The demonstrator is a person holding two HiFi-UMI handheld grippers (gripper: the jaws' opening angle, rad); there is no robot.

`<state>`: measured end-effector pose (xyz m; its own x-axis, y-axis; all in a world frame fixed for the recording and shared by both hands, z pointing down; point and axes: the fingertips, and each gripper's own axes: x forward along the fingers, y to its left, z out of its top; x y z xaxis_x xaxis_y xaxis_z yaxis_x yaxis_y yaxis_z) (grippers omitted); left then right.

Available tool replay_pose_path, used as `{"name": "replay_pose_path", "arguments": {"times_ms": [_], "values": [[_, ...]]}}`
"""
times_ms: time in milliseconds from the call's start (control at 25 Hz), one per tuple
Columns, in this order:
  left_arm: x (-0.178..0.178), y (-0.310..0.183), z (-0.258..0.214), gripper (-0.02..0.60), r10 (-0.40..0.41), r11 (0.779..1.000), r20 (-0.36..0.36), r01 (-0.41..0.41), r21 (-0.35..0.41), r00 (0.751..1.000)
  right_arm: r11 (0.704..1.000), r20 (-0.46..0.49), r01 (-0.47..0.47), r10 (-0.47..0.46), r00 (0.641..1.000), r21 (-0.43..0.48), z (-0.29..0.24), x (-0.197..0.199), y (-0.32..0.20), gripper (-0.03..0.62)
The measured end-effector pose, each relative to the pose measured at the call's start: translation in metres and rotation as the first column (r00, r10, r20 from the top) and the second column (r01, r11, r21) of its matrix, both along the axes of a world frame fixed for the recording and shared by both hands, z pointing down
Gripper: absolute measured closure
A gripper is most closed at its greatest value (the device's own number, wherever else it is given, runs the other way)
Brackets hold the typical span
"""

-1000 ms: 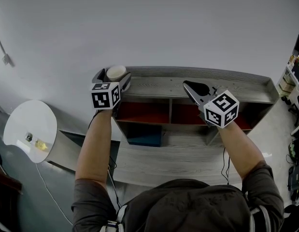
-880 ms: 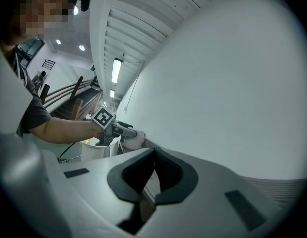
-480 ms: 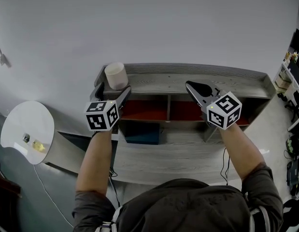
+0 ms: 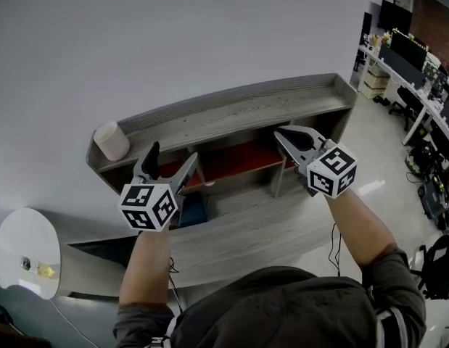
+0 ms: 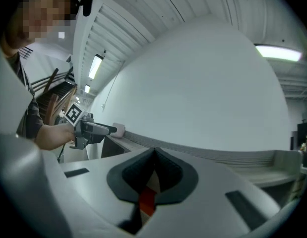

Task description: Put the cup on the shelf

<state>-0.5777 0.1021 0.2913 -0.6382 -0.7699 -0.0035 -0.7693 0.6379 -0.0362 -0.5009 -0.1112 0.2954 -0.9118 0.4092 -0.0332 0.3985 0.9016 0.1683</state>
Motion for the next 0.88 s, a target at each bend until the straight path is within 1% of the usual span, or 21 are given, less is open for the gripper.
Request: {"name": "replay_pose_path", "arguments": {"times_ms": [120, 240, 280, 320, 360, 400, 480, 600, 760, 880], "values": [[0.021, -0.063, 0.004, 0.138, 0.124, 0.992, 0.008, -0.124, -0.005, 0.992, 0.995, -0.007, -0.102, 0.102, 0.995, -0.012, 0.006, 0.040, -0.048, 0.603], [0.051, -0.125, 0.011, 0.158, 0.248, 0.969, 0.008, -0.248, -0.010, 0.969, 0.978, -0.021, -0.208, 0.208, 0.978, -0.025, 0.013, 0.088, -0.094, 0.602], [0.065, -0.146, 0.013, 0.179, 0.286, 0.958, 0.006, -0.286, -0.008, 0.958, 0.969, -0.026, -0.245, 0.244, 0.969, -0.030, 0.016, 0.109, -0.109, 0.602], [0.081, -0.167, 0.014, 0.227, 0.325, 0.946, 0.006, -0.325, -0.005, 0.946, 0.959, -0.031, -0.283, 0.282, 0.959, -0.034, 0.018, 0.131, -0.124, 0.603], [0.100, -0.188, 0.016, 0.313, 0.367, 0.930, 0.004, -0.367, -0.001, 0.930, 0.946, -0.035, -0.321, 0.319, 0.947, -0.038, 0.021, 0.155, -0.139, 0.603], [0.120, -0.209, 0.018, 0.364, 0.414, 0.910, 0.002, -0.414, 0.003, 0.910, 0.934, -0.039, -0.356, 0.354, 0.934, -0.042, 0.023, 0.179, -0.153, 0.603], [0.160, -0.250, 0.026, 0.390, 0.505, 0.863, -0.004, -0.505, 0.004, 0.863, 0.908, -0.044, -0.416, 0.415, 0.909, -0.048, 0.028, 0.224, -0.179, 0.603], [0.216, -0.305, 0.040, 0.421, 0.610, 0.793, -0.010, -0.610, 0.004, 0.793, 0.865, -0.054, -0.498, 0.496, 0.867, -0.055, 0.037, 0.285, -0.214, 0.603], [0.293, -0.366, 0.055, 0.463, 0.717, 0.697, -0.018, -0.717, 0.017, 0.697, 0.800, -0.069, -0.598, 0.594, 0.801, -0.053, 0.048, 0.371, -0.251, 0.603], [0.355, -0.401, 0.067, 0.499, 0.777, 0.629, -0.019, -0.777, 0.022, 0.629, 0.749, -0.081, -0.660, 0.656, 0.751, -0.051, 0.056, 0.436, -0.272, 0.603]]}}
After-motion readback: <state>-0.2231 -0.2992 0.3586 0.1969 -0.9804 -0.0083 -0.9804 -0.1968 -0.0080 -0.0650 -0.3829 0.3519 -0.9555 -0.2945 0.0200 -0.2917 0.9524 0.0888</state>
